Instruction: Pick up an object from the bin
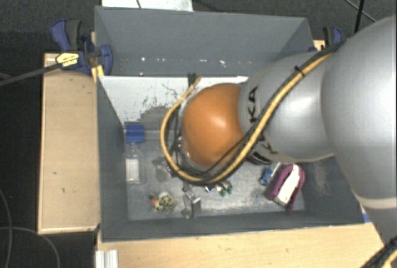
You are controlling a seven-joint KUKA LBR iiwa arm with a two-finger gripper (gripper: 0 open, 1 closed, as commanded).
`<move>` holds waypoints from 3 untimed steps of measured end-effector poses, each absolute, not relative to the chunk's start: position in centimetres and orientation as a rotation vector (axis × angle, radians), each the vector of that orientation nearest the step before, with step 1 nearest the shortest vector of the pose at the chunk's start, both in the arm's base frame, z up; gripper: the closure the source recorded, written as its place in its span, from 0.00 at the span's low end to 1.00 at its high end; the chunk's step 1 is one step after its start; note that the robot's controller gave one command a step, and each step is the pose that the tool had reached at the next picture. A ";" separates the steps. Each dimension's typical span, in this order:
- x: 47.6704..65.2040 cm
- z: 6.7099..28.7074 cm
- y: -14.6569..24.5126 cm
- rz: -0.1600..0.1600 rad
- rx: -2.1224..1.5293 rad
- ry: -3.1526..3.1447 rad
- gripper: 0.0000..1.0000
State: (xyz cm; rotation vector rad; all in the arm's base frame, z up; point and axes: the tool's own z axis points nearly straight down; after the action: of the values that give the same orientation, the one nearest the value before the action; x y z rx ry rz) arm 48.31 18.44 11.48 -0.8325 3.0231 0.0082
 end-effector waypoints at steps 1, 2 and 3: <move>48.4 7.0 21.9 0.002 -0.802 3.029 0.00; 48.3 7.2 19.4 0.002 -0.756 3.040 0.00; 48.1 7.1 19.4 0.003 -0.756 3.043 1.00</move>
Offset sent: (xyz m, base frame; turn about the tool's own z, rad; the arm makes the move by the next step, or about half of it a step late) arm -0.0014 0.0326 -0.0448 0.0215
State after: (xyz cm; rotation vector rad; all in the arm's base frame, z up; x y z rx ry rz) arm 48.14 19.44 7.12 -0.7561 3.0434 0.0031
